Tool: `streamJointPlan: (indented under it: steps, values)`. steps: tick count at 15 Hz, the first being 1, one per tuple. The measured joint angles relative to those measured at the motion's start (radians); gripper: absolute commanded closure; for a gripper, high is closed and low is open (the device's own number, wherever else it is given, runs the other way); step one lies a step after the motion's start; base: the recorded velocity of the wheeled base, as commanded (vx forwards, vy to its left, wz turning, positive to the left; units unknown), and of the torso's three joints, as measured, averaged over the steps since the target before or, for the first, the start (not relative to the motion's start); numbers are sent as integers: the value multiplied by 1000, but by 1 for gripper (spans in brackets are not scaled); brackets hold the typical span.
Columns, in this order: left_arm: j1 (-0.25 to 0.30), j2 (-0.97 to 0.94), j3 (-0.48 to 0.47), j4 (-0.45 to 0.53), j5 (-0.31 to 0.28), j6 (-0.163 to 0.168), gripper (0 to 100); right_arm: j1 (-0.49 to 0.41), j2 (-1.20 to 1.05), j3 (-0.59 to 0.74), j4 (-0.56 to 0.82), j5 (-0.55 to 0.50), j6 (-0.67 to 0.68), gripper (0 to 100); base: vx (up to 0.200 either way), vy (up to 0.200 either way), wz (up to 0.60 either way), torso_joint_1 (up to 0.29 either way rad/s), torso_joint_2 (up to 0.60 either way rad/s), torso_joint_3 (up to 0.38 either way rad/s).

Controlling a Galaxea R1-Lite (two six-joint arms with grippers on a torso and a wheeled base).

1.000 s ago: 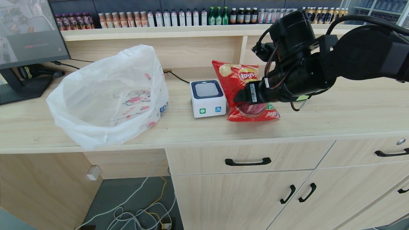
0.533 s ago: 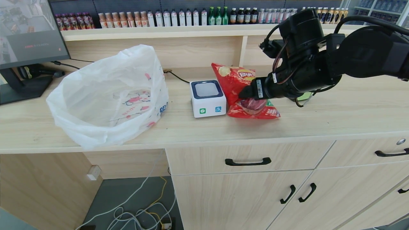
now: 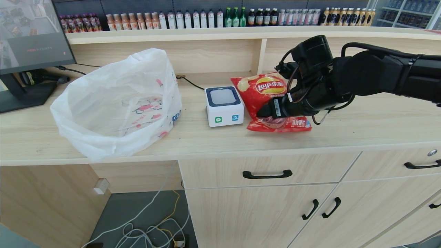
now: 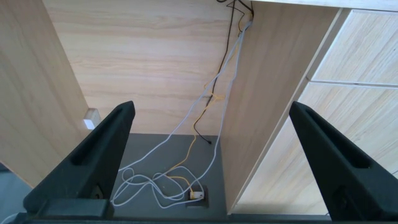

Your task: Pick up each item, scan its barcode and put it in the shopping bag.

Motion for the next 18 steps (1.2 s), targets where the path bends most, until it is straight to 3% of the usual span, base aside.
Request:
streamJointPlan:
  steps: [13,18]
  values:
    - [0,0,0,-3,0,0,0,71,-61,1,94,-9,17,0,0,0,0,0,0,0]
    - [0,0,0,-3,0,0,0,85,-121,0,214,-10,14,0,0,0,0,0,0,0]
